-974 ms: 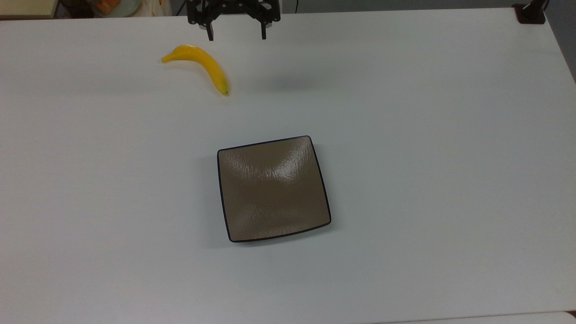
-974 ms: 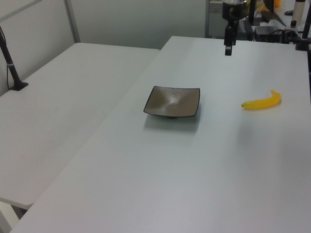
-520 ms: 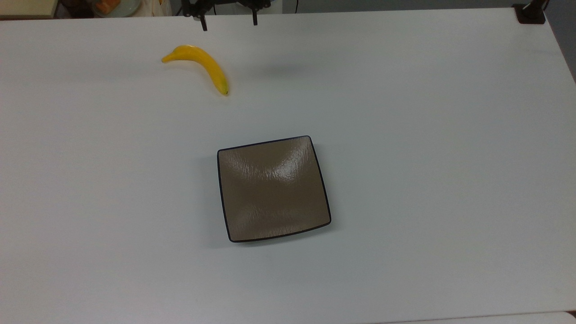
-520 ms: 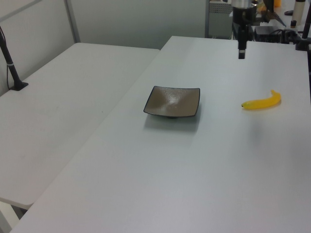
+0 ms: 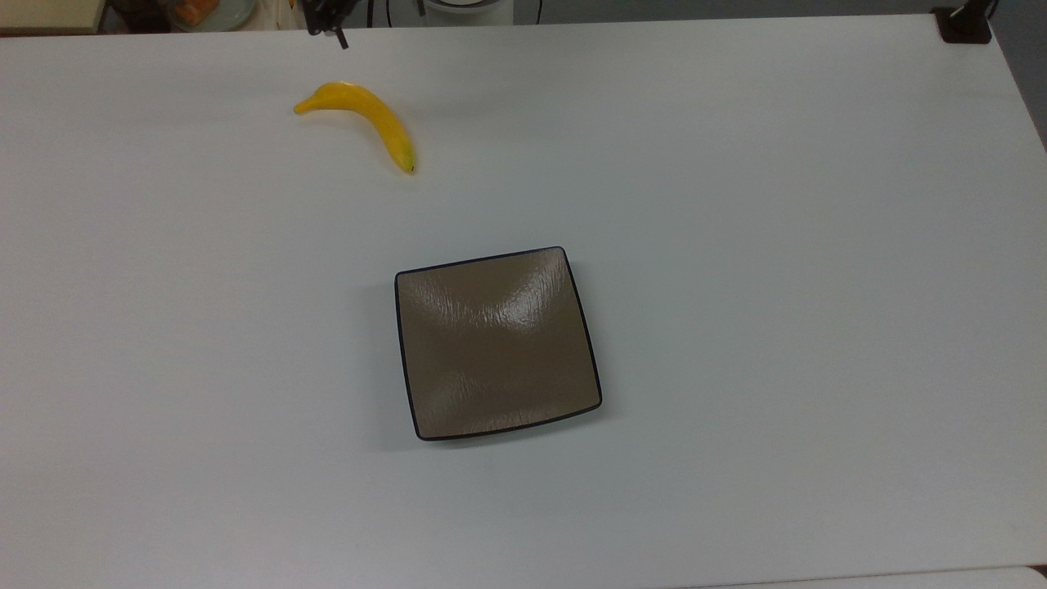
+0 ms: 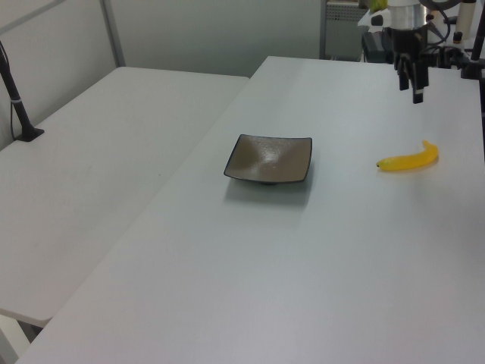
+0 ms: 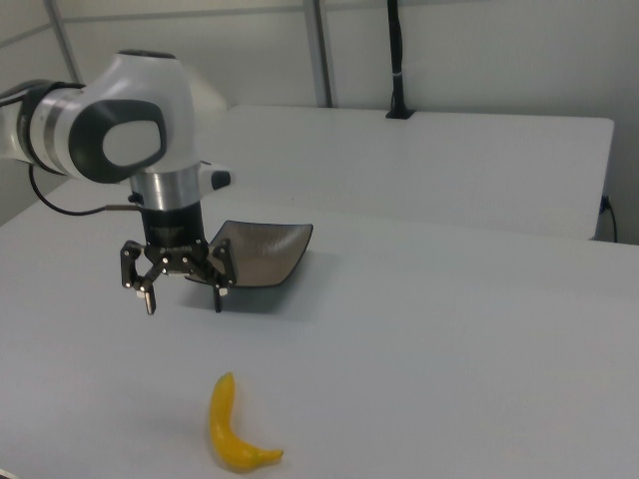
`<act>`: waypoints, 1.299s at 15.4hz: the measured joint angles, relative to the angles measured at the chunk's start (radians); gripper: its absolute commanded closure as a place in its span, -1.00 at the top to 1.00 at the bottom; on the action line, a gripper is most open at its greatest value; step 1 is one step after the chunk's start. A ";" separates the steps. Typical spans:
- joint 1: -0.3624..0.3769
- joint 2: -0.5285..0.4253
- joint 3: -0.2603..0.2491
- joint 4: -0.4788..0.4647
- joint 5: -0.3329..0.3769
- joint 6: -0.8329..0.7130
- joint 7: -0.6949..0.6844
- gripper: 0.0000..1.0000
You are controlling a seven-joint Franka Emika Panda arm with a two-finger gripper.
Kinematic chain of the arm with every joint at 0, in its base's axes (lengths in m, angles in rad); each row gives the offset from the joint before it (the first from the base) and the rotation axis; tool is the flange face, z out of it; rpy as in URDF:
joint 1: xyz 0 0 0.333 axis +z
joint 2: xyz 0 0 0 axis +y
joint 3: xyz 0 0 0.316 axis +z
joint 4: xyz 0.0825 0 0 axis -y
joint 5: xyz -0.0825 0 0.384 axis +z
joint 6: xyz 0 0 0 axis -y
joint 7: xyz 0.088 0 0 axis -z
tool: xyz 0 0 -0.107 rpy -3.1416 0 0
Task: Bananas placed on a ceramic plate
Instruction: 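Lower the gripper over the banana's middle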
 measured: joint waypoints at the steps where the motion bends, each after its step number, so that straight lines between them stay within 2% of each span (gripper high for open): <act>1: -0.017 0.000 -0.001 -0.014 0.000 0.001 -0.055 1.00; 4: -0.046 0.000 -0.005 -0.067 -0.001 0.041 -0.148 1.00; 7: -0.052 0.002 -0.005 -0.134 -0.007 0.120 -0.170 1.00; 13: -0.060 0.048 -0.006 -0.256 -0.110 0.273 -0.204 1.00; 20: -0.064 0.137 -0.006 -0.275 -0.115 0.316 -0.214 1.00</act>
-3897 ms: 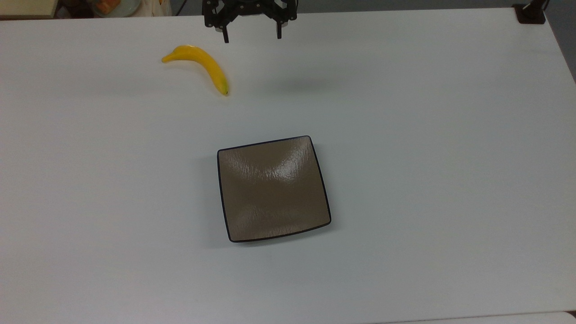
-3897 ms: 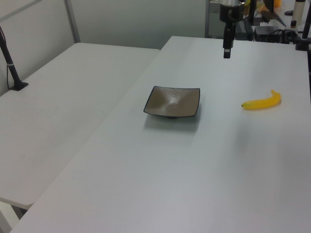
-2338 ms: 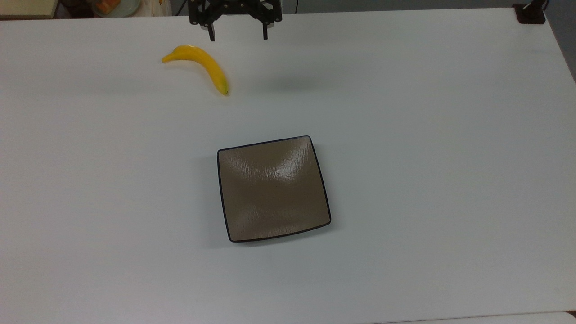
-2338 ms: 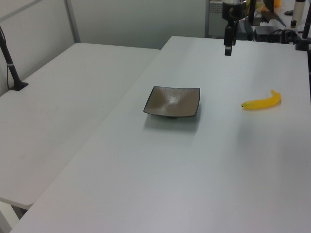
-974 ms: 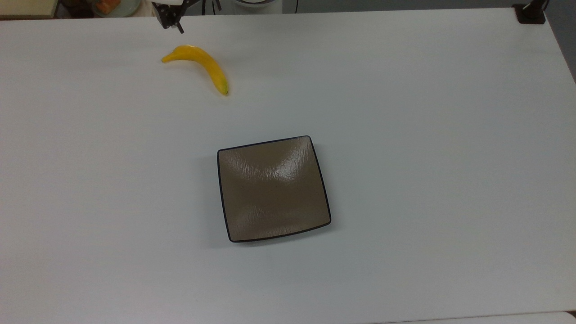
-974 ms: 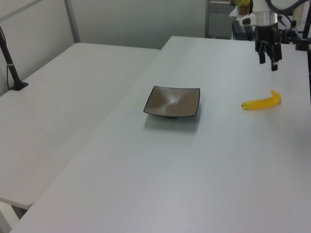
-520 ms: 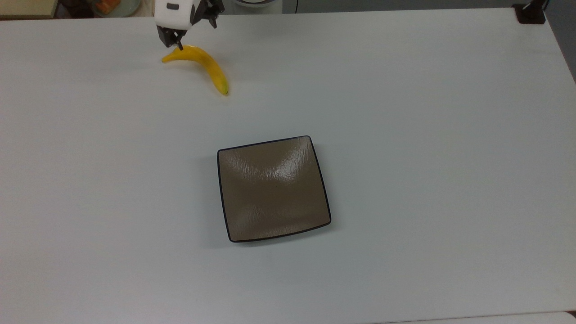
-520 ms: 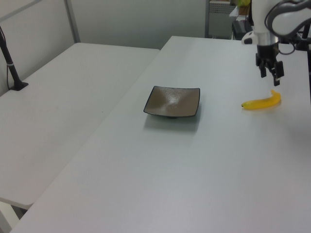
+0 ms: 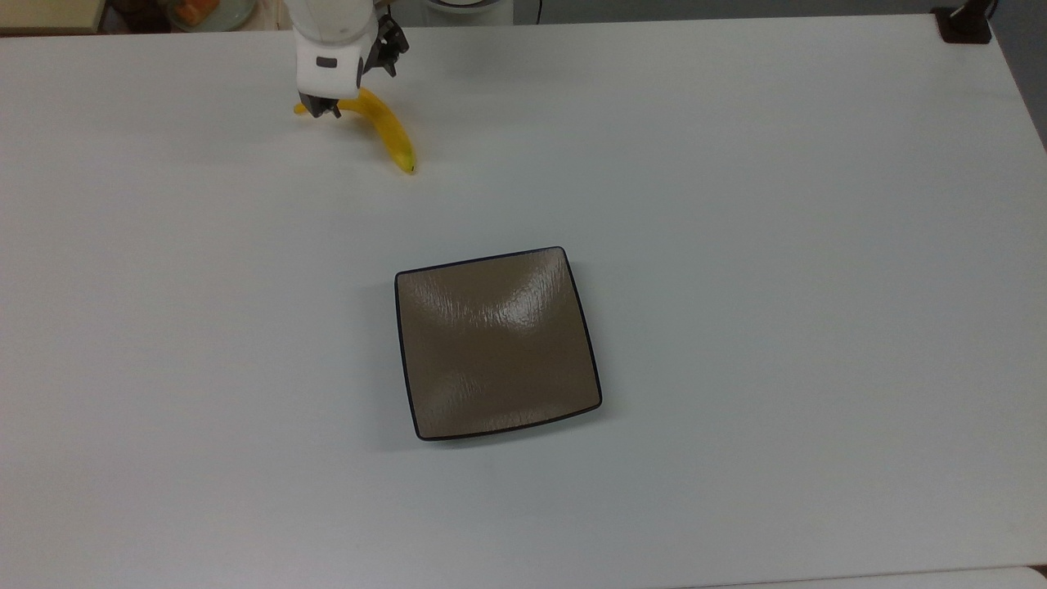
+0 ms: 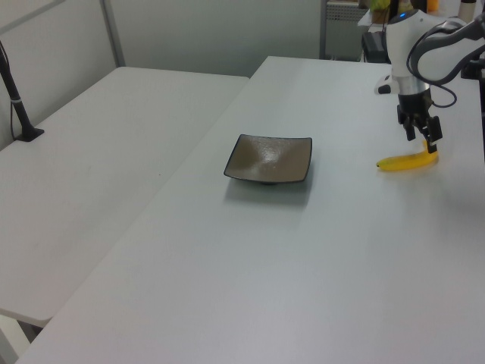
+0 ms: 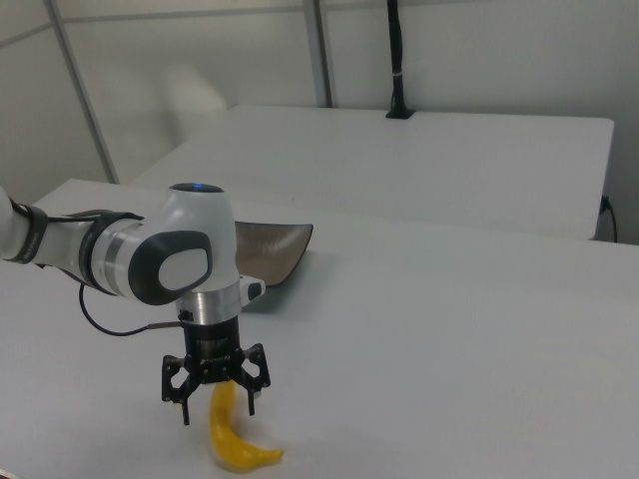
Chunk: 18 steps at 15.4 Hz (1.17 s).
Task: Bananas placed on a ceramic plate
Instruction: 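Lower the gripper over the banana's middle, then close the gripper on the banana and lift it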
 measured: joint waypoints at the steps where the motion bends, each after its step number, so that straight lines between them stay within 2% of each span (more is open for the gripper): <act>1: 0.001 0.013 0.000 0.000 0.000 0.004 0.000 1.00; 2: 0.002 0.025 0.000 -0.001 0.000 0.007 0.000 1.00; 3: 0.003 0.036 0.001 -0.001 0.000 0.010 0.000 0.85; 4: 0.003 0.045 0.001 -0.001 0.000 0.013 0.000 0.41; 6: 0.003 0.053 0.001 -0.001 0.000 0.013 0.000 -0.22; 8: 0.003 0.053 0.001 -0.001 0.000 0.013 0.000 -0.46; 9: 0.003 0.053 0.001 -0.001 0.000 0.013 0.000 -0.49; 10: 0.003 0.053 0.001 -0.001 0.000 0.013 0.000 -0.60; 18: 0.003 0.053 0.001 0.001 0.000 0.013 0.000 -0.61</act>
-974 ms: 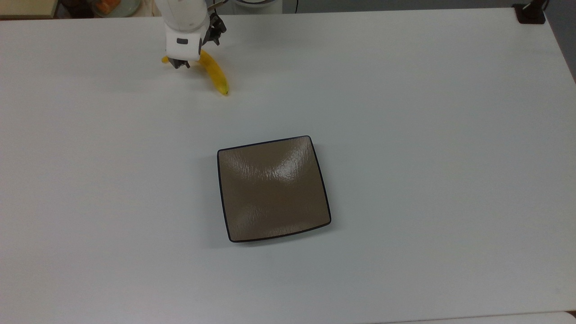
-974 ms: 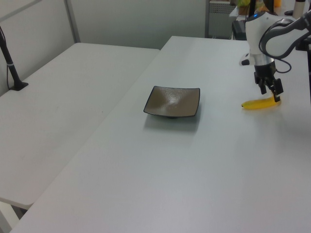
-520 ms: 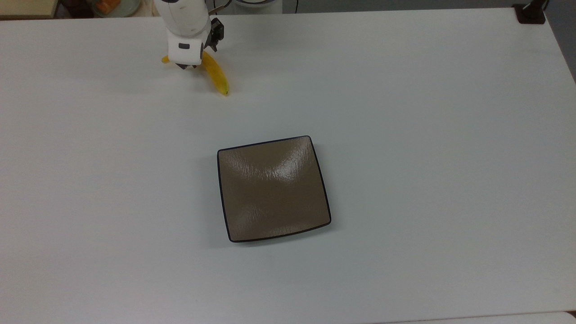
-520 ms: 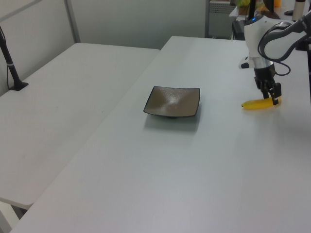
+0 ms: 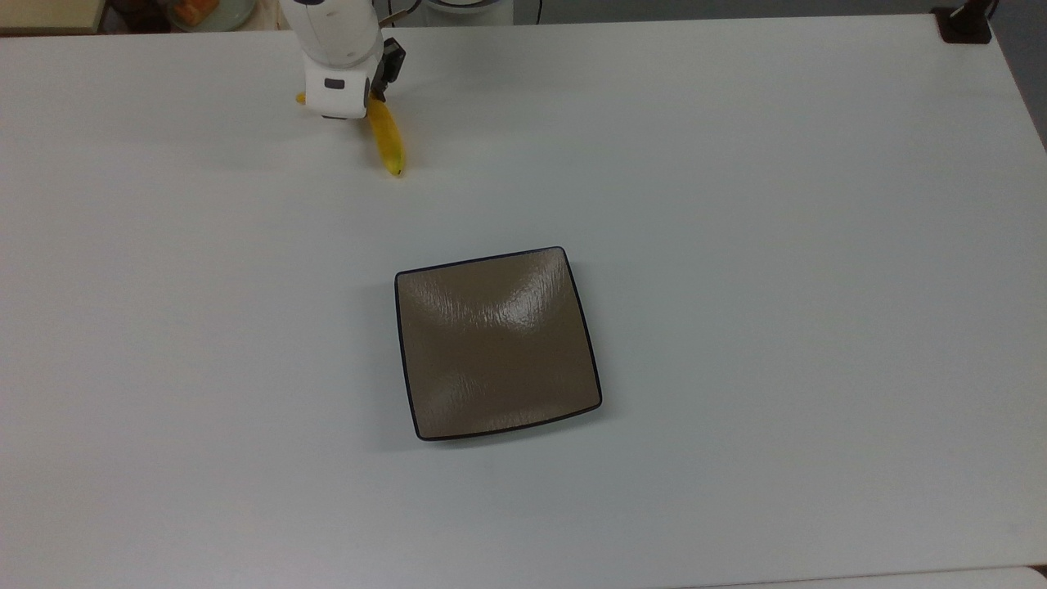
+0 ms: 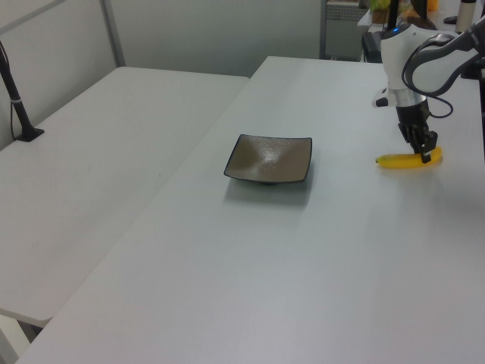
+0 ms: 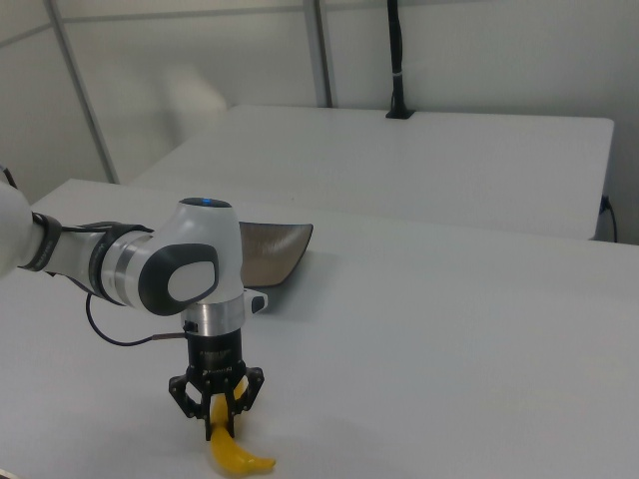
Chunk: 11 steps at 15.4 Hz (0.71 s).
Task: Bananas placed on a ceramic plate
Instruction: 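Close the gripper on the banana and lift it, then carry the held banana over the brown square plate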
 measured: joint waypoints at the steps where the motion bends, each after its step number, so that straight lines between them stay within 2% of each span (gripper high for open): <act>1: 0.000 0.000 0.000 0.002 0.000 0.000 0.000 -0.61; 6: 0.007 -0.010 0.001 0.045 0.027 -0.012 0.001 -0.61; 9: 0.026 -0.019 0.007 0.141 0.138 -0.090 0.044 -0.59; 11: 0.028 -0.024 0.011 0.193 0.182 -0.110 0.088 -0.60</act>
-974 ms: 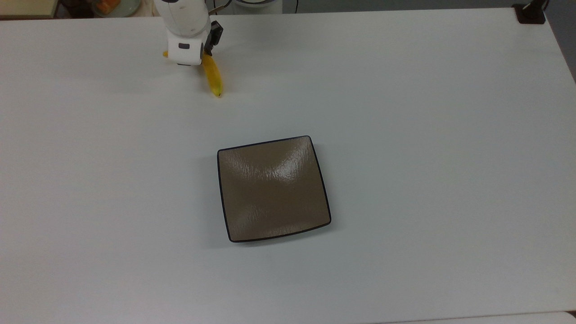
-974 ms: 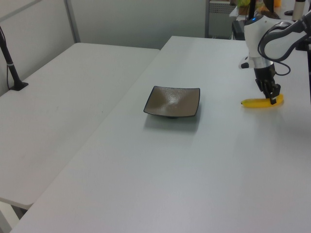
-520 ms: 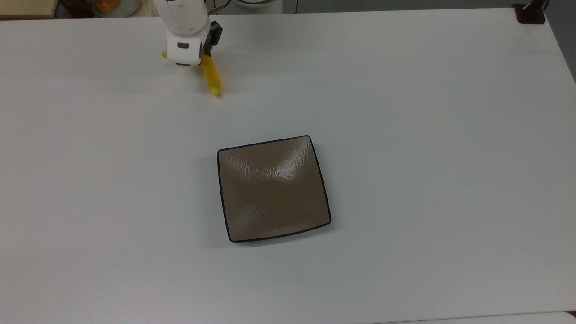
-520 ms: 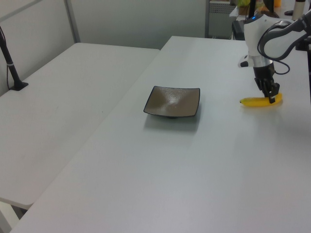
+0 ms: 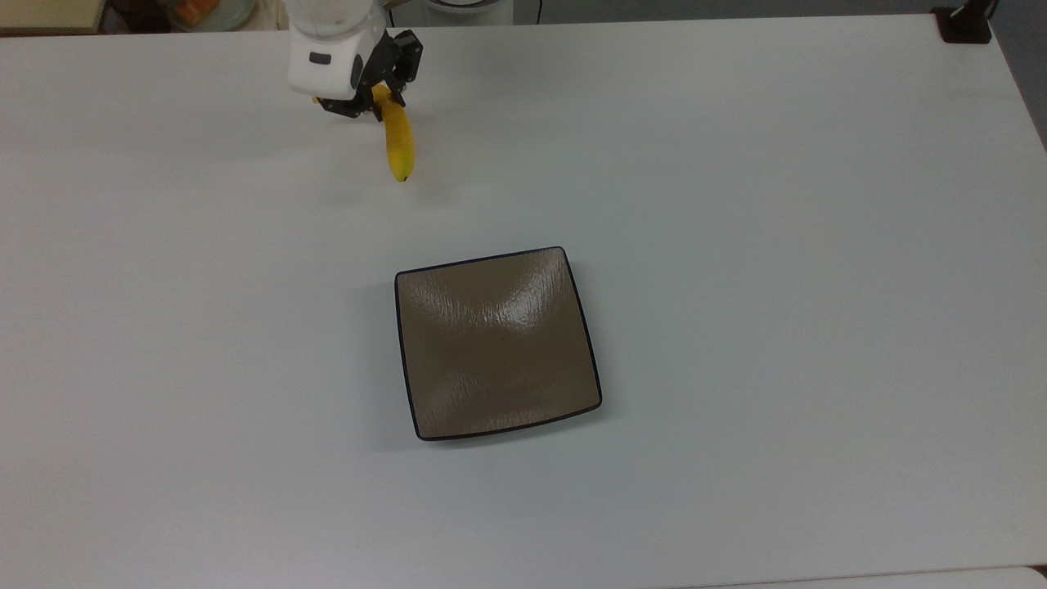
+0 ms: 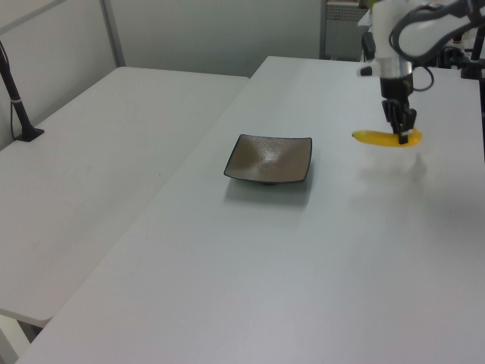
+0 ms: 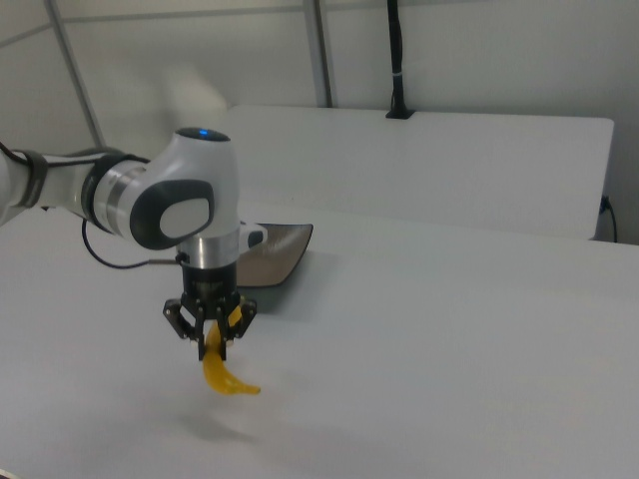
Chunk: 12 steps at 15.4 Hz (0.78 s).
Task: Bananas placed on a ceramic plate
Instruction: 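Carry the held banana over the brown square plate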
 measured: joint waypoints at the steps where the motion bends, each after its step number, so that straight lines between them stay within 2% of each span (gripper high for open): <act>1: 0.004 -0.002 0.001 0.023 0.027 -0.004 0.025 -0.60; 4: 0.026 -0.002 0.004 0.094 0.077 -0.005 0.126 -0.59; 9: 0.064 0.009 0.008 0.177 0.088 -0.005 0.277 -0.60; 12: 0.082 0.063 0.013 0.267 0.111 -0.005 0.387 -0.59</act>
